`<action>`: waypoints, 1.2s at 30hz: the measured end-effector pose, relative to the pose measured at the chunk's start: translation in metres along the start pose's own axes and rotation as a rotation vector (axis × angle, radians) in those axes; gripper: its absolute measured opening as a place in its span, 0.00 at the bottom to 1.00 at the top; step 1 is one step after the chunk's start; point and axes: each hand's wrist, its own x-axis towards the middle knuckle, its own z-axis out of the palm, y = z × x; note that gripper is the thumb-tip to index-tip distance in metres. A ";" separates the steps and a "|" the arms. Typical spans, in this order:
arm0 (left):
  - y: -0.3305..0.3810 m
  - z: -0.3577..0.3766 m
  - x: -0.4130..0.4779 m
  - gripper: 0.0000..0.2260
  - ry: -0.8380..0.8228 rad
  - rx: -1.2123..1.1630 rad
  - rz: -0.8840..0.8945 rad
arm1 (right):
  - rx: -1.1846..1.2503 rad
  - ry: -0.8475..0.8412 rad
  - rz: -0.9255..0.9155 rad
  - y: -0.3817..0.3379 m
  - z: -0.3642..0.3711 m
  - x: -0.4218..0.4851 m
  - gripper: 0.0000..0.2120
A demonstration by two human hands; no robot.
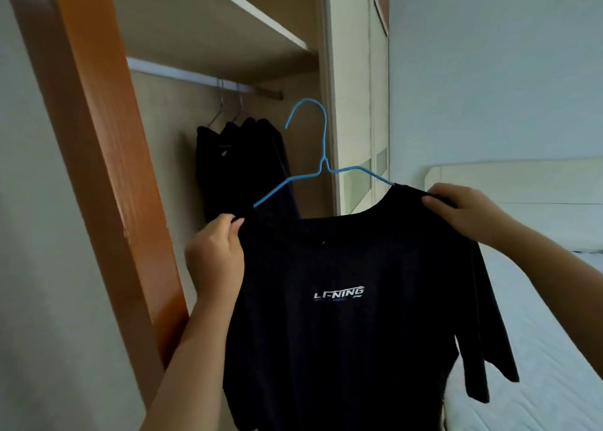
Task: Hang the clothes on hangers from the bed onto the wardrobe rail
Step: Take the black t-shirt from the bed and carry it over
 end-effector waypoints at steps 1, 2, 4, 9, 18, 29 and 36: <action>-0.003 0.005 0.000 0.07 0.020 -0.005 -0.004 | -0.020 -0.012 0.008 -0.001 -0.001 0.000 0.09; -0.005 0.009 0.000 0.07 0.035 -0.013 -0.008 | -0.043 -0.016 0.013 -0.003 -0.003 0.000 0.09; -0.009 0.018 -0.001 0.07 0.067 -0.029 -0.019 | -0.064 -0.011 0.008 -0.004 -0.003 0.000 0.10; -0.018 0.036 -0.010 0.11 0.106 0.006 -0.136 | 0.082 -0.103 0.064 -0.005 0.012 0.007 0.15; -0.048 0.086 -0.010 0.08 0.110 0.113 -0.243 | 0.081 -0.299 0.032 0.020 0.073 0.059 0.15; -0.125 0.127 0.065 0.08 0.143 0.286 -0.327 | 0.731 -0.549 0.011 0.014 0.141 0.187 0.14; -0.147 0.101 0.093 0.13 0.099 0.403 -0.398 | 0.942 -0.510 -0.035 -0.030 0.205 0.241 0.13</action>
